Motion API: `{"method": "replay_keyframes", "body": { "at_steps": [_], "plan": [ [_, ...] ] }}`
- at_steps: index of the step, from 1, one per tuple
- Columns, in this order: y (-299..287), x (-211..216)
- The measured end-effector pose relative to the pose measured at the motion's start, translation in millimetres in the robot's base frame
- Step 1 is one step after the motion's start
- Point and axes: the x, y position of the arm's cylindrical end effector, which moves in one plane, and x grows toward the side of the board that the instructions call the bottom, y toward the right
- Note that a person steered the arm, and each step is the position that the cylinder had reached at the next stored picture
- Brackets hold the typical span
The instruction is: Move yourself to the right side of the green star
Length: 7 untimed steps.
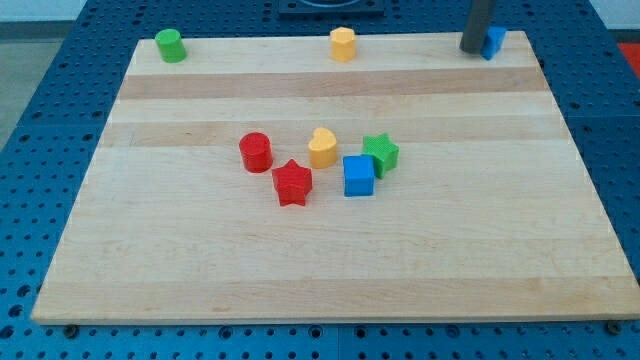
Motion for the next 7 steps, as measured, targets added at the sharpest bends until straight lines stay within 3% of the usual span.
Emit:
{"method": "replay_keyframes", "body": {
  "at_steps": [4, 7],
  "plan": [
    [-31.9, 44.4],
    [-55.1, 130.2]
  ]
}}
